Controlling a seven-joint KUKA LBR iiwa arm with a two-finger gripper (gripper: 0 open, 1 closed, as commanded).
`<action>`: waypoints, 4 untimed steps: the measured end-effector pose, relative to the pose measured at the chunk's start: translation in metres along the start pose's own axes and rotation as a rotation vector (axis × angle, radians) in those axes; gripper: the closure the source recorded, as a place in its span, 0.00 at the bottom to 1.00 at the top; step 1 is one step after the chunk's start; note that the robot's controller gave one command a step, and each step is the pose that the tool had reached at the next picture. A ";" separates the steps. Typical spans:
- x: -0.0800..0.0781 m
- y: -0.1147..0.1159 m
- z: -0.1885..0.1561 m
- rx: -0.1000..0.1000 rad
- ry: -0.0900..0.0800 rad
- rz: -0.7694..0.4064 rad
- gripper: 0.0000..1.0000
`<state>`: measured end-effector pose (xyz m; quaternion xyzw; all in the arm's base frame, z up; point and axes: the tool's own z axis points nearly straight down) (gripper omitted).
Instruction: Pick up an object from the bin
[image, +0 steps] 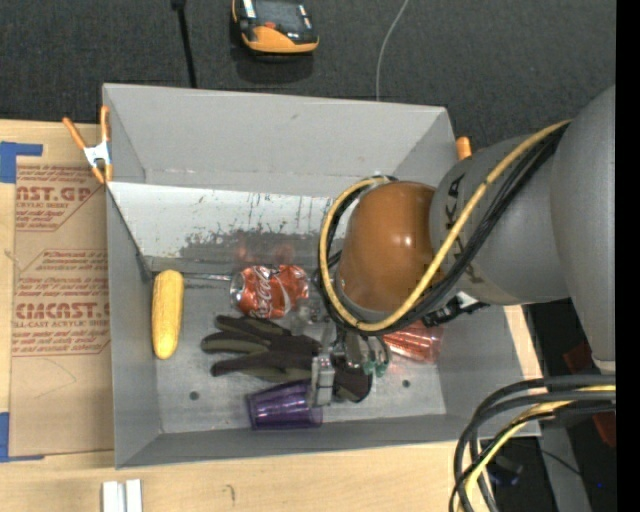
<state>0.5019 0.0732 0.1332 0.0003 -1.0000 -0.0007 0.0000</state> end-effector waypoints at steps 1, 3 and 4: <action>-0.013 -0.007 0.040 -0.028 -0.047 0.221 1.00; -0.009 -0.007 0.038 -0.022 -0.040 0.219 1.00; -0.009 -0.007 0.038 -0.022 -0.039 0.220 1.00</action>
Offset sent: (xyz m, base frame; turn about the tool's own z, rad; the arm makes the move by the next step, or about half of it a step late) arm 0.0000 0.0000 0.0000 0.0000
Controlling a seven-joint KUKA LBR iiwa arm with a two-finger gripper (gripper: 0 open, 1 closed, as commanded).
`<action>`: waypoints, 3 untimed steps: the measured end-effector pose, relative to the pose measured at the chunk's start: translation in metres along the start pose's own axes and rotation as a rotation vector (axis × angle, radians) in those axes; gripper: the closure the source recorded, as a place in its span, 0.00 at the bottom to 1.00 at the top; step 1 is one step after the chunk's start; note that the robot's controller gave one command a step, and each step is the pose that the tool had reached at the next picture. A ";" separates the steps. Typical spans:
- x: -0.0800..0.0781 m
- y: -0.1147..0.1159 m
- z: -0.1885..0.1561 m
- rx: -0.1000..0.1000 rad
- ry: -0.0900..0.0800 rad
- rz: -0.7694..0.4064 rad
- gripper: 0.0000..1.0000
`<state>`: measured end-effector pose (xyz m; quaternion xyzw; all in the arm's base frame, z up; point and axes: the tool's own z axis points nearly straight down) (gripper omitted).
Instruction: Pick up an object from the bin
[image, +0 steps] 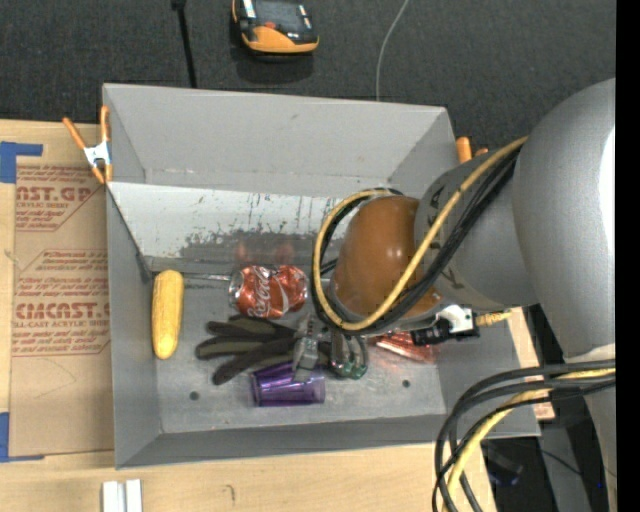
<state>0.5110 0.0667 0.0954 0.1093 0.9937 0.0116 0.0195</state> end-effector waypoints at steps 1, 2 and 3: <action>-0.010 0.004 0.002 0.000 0.014 -0.039 1.00; -0.007 -0.009 -0.033 0.026 0.038 -0.023 1.00; -0.008 0.021 -0.085 0.029 0.038 0.008 1.00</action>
Offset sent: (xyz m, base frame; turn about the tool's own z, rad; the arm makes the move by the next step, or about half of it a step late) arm 0.0116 -0.0166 0.1394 0.0018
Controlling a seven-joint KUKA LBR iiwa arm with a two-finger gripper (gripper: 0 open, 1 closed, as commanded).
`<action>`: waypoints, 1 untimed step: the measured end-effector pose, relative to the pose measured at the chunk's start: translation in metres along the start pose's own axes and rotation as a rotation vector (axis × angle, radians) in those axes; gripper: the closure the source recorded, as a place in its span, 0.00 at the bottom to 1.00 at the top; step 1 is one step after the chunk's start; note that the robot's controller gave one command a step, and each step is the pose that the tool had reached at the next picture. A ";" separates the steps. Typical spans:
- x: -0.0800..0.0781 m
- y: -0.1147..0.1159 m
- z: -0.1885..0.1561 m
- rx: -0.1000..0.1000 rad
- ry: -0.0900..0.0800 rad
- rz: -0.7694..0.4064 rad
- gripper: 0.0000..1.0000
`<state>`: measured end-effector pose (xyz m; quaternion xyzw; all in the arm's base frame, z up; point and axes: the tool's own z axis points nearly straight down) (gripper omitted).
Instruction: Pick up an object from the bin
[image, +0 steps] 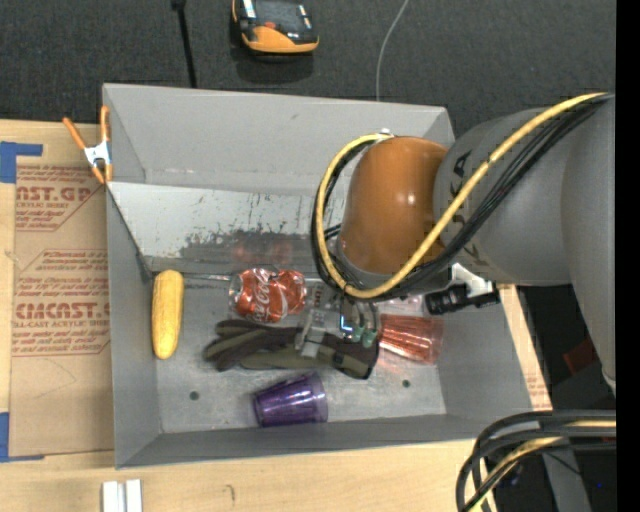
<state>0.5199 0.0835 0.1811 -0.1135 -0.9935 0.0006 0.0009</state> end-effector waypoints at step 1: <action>0.011 -0.006 -0.052 0.000 0.001 -0.055 1.00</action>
Offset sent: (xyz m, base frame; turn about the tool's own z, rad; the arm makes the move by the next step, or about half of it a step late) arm 0.0071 -0.0029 0.0707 -0.0217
